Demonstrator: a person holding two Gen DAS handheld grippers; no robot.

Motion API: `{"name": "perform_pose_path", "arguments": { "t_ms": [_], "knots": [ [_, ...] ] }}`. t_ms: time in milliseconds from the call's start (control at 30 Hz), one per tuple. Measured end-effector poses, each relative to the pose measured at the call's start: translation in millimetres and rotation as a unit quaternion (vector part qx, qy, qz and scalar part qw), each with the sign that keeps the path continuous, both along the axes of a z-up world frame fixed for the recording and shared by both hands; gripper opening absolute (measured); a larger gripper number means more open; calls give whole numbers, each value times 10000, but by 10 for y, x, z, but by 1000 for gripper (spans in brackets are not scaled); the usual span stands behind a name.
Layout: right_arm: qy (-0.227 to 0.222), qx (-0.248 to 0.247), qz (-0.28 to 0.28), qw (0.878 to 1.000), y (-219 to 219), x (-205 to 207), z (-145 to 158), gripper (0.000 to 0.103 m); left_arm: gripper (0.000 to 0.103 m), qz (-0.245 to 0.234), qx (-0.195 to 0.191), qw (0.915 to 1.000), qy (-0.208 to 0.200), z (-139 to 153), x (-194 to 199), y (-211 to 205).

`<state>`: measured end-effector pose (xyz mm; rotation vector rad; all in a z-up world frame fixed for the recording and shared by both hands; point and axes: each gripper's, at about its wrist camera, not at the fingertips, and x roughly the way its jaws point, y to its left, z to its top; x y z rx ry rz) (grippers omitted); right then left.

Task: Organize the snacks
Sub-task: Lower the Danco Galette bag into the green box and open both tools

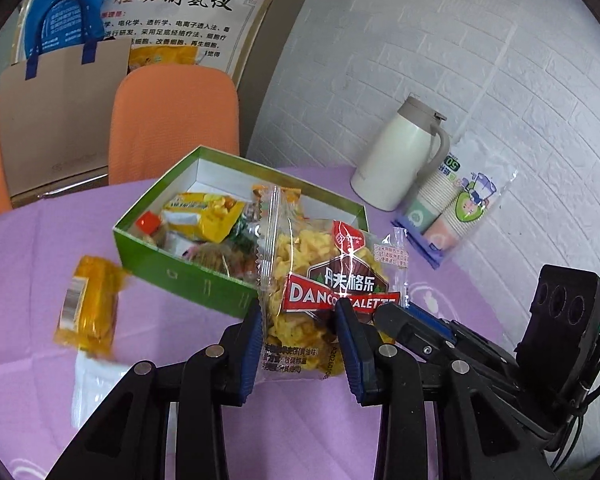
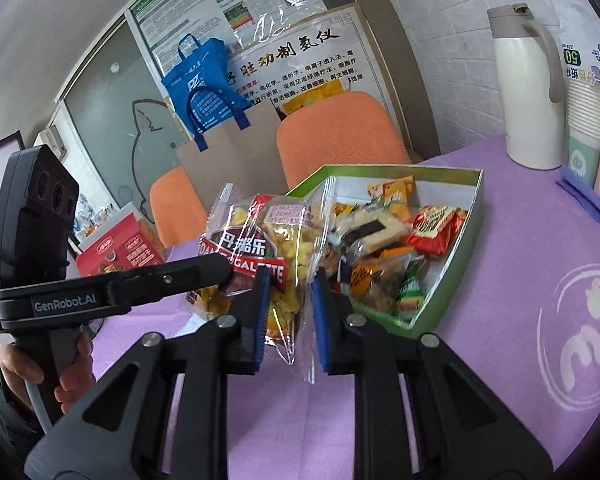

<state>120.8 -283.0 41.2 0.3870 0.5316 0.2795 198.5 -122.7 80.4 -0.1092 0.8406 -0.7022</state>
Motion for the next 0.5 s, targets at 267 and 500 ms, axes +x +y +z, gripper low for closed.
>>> {"name": "perform_pose_path", "arguments": {
  "t_ms": [267,500],
  "knots": [
    [146,64,-57,9999,-130,753,-90,22,35,340,36,9994,68,-105,766,-141],
    [363,-106,86,9992,-44,1144,-324,34,37,606,62,9979,225,-359,1084,-32]
  ]
}}
